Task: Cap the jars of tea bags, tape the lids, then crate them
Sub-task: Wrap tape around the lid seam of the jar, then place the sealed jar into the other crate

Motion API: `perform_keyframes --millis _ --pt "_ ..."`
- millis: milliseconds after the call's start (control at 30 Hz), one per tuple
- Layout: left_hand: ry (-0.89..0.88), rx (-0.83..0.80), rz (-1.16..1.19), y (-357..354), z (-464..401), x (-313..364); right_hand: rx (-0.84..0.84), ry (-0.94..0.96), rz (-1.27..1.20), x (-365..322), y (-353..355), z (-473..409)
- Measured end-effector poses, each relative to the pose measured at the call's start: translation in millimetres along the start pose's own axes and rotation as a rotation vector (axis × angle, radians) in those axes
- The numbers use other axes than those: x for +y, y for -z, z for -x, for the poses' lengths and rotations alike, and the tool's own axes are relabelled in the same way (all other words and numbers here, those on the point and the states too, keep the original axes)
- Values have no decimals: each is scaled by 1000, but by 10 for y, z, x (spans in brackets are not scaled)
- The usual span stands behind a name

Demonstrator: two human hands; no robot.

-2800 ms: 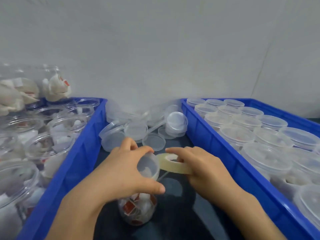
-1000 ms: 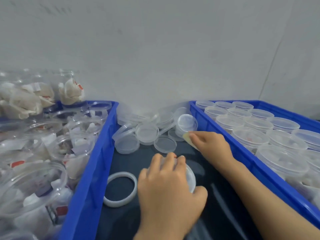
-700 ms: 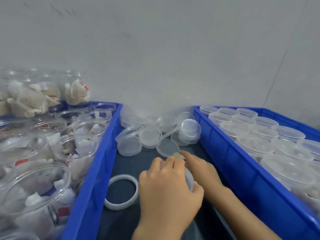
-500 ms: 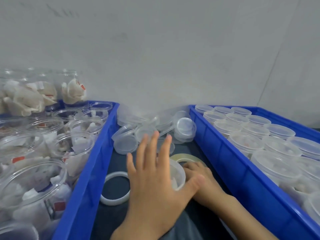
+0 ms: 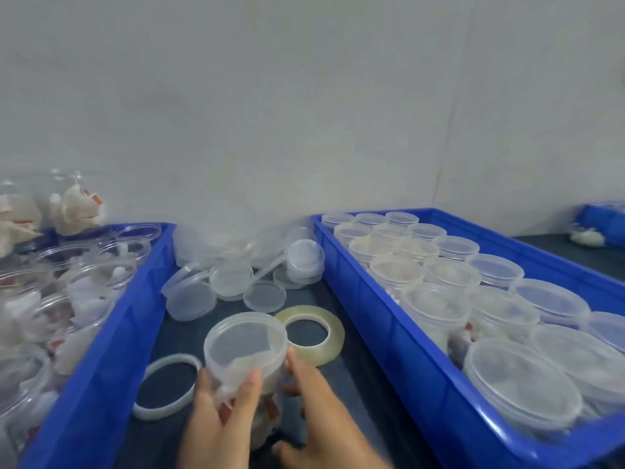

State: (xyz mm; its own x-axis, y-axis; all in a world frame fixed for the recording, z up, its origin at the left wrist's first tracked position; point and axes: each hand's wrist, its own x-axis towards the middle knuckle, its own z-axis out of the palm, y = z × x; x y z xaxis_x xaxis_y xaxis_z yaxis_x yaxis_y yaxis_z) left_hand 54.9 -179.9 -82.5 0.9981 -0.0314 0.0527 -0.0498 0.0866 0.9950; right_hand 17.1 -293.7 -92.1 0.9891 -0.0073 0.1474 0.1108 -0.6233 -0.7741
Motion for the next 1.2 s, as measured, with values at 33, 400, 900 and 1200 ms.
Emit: perform_keyframes --millis 33,400,900,1200 --pt "-45 -1 2 -41 34 46 23 0 -18 -27 41 32" --pt "-398 -276 140 -848 446 869 661 202 -277 -444 891 387" --pt "-795 -1010 -445 -2872 871 1270 1202 -172 531 248 3121 1376" --pt "-829 -1137 -1027 -3266 869 586 1013 -574 563 1029 3247 1675"
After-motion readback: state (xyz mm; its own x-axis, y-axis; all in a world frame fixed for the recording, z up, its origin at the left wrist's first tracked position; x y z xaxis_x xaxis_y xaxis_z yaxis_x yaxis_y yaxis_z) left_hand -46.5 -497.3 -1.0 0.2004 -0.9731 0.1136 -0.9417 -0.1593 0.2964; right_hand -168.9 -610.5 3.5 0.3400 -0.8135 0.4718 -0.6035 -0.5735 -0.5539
